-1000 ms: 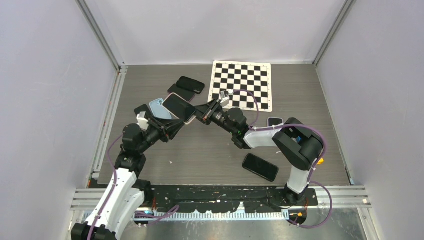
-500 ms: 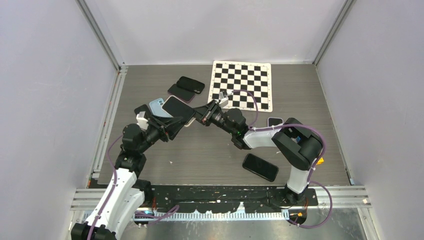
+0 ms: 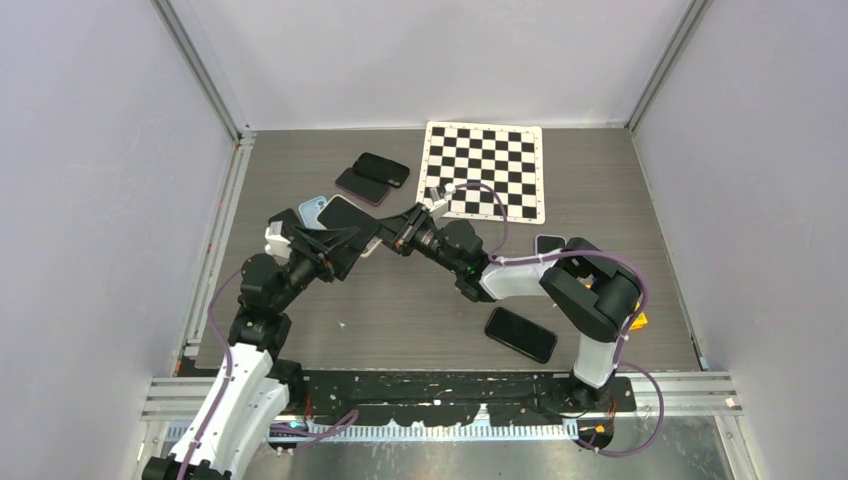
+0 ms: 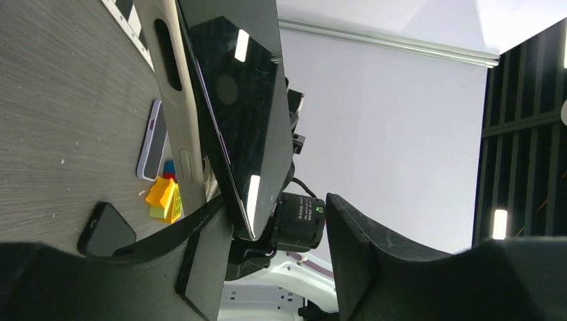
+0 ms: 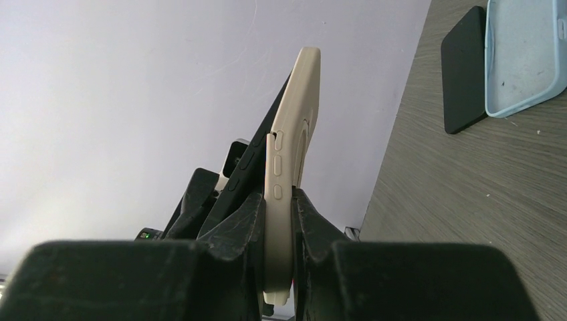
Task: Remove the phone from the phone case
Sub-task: Remove the phone case from the phone.
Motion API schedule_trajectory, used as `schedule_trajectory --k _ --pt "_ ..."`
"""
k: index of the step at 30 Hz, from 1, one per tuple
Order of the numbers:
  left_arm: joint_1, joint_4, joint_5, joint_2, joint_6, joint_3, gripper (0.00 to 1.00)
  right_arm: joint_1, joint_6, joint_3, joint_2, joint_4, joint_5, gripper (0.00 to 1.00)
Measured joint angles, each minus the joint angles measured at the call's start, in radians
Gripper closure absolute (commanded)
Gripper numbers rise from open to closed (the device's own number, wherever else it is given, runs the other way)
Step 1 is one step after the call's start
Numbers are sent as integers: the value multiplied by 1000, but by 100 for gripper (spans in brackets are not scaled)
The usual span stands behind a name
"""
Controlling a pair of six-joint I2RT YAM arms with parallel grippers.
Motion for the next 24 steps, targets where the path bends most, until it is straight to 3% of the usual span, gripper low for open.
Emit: schedule_trajectory --k 11,15,18,24 --pt "-2 48 -25 -11 8 -52 58 6 -97 5 0 15 -35 99" --pt "-2 61 -28 -6 5 -68 77 6 -150 0 -3 20 -74 99" --pt "-6 73 -26 1 6 -69 99 6 -164 -10 -6 23 -82 99" --pt "-14 73 -7 -9 21 -68 100 1 -161 -44 -13 23 -93 99"
